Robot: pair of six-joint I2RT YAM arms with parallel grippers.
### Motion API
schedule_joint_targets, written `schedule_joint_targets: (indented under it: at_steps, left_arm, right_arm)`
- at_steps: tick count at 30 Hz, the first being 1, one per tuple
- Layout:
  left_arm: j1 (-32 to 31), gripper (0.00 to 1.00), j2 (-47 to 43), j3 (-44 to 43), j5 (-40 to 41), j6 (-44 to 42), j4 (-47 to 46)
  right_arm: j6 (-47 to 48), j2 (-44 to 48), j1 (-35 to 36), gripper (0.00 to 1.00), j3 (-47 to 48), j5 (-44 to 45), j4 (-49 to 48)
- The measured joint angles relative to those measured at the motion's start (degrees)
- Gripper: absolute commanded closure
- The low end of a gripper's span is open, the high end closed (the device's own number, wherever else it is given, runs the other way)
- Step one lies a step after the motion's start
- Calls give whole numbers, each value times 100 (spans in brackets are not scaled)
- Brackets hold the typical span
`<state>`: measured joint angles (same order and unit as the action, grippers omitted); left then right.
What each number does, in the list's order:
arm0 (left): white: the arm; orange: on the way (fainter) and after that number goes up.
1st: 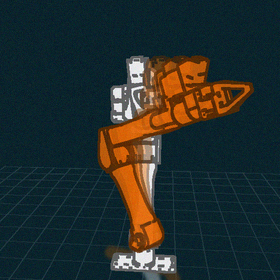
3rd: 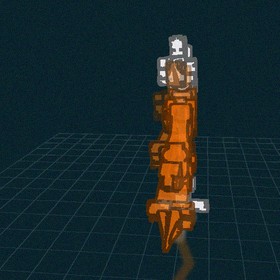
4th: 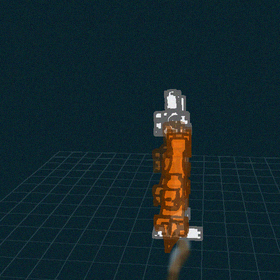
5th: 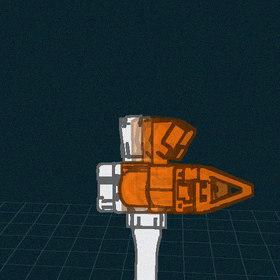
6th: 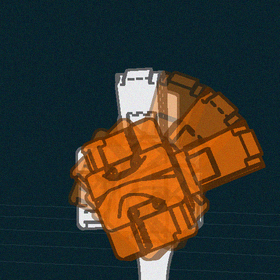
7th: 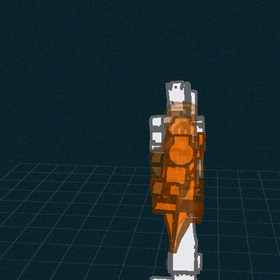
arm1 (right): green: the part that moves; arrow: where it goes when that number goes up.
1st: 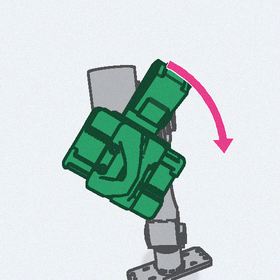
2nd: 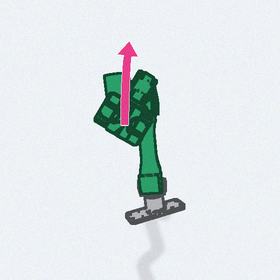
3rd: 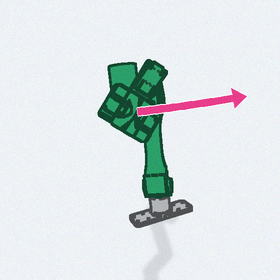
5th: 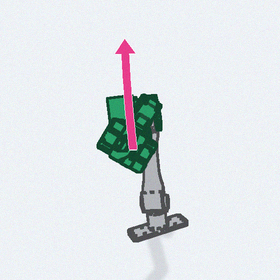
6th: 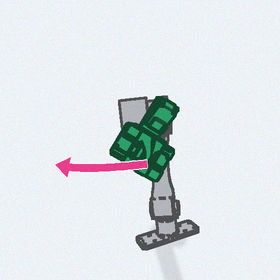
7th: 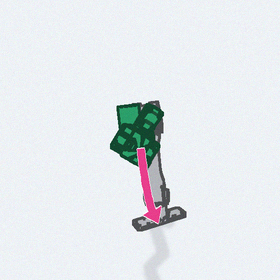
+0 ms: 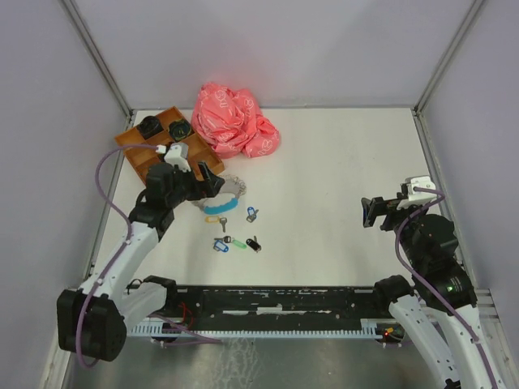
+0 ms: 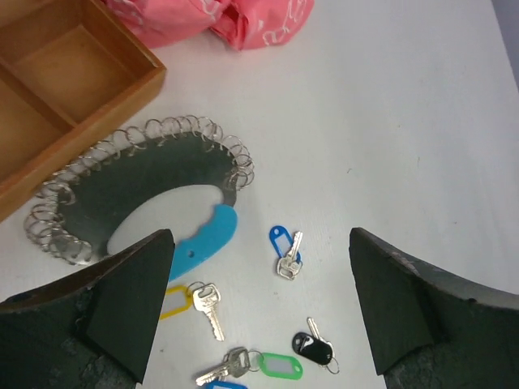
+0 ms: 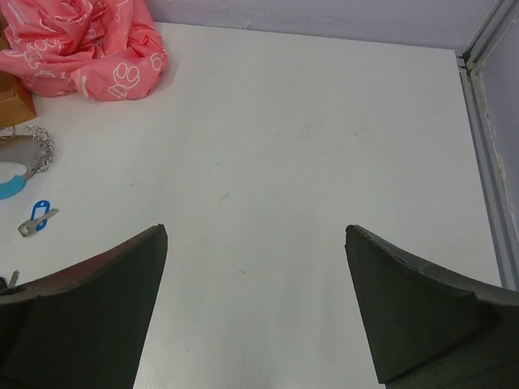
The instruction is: Put the keys on the keyring
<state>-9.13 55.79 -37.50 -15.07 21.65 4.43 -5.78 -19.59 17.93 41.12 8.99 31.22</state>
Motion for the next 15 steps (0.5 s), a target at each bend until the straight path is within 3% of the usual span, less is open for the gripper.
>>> schedule_joint_targets:
  at_steps: [7, 15]
  left_arm:
    - [-1290, 7, 1539, -756, 1080, 42, 155]
    - [-1840, 15, 3379, -1537, 1923, -35, 463]
  right_arm:
    - [-35, 2, 0, 0, 0, -120, -2]
    - [-39, 55, 0, 0, -2, -144, -2]
